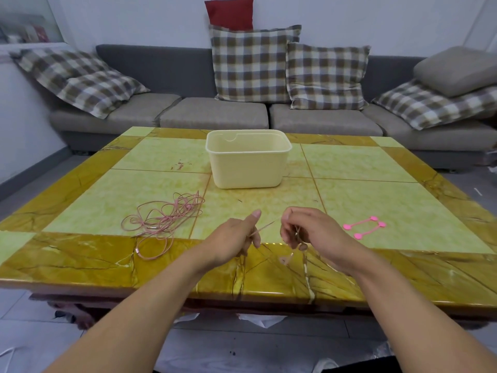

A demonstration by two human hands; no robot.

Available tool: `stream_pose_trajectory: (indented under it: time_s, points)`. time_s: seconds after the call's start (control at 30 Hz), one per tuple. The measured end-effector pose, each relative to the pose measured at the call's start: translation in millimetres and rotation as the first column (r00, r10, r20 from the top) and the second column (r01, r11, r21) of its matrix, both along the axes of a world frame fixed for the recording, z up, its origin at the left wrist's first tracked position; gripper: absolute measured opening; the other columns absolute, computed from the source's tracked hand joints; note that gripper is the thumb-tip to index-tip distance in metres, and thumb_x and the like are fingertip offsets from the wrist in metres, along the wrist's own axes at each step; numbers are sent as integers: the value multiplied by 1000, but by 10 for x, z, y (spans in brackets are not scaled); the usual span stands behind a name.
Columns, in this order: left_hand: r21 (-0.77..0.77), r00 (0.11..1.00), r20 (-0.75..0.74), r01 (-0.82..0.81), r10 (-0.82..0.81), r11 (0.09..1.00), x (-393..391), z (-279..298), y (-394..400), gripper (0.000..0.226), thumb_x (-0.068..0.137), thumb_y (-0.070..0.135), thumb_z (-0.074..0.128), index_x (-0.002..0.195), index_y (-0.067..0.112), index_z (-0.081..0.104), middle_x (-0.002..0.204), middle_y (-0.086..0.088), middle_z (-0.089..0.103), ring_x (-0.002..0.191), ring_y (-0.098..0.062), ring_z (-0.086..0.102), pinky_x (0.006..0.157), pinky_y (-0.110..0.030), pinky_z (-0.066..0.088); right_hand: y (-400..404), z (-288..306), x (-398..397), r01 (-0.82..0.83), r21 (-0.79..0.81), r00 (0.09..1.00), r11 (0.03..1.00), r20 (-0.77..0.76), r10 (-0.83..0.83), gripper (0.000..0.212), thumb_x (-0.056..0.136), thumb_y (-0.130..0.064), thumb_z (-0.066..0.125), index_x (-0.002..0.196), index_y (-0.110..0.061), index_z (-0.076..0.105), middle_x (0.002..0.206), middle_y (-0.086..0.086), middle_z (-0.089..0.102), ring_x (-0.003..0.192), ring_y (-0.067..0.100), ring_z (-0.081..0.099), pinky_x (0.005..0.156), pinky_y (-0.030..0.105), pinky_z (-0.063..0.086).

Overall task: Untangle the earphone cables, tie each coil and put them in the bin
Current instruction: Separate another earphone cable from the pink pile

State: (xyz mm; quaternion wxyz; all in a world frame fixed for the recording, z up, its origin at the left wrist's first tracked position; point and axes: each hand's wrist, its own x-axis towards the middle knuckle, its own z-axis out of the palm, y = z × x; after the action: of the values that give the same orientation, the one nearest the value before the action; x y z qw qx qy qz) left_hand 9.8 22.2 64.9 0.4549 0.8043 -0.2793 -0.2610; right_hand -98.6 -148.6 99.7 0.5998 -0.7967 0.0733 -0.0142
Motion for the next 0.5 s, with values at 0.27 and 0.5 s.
stream_pose_trajectory:
  time_s: [0.27, 0.5]
  points:
    - [-528, 622, -606, 153, -496, 836, -62, 142, 0, 50, 99, 36, 57, 58, 23, 32, 47, 7, 16, 41, -12, 15, 65, -29, 44, -118, -104, 81, 151, 95, 988, 984, -39, -148, 26, 99, -35, 62, 79, -19, 64, 68, 0, 59, 57, 13, 44, 52, 27, 30]
    - [-680, 510, -733, -531, -451, 505, -27, 255, -79, 31, 105, 28, 44, 80, 14, 55, 57, 6, 34, 48, -10, 36, 77, -26, 47, 34, -141, 86, -41, 80, 990, 996, -132, 52, 28, 103, -37, 57, 87, -17, 68, 65, 1, 56, 53, 13, 44, 49, 27, 34]
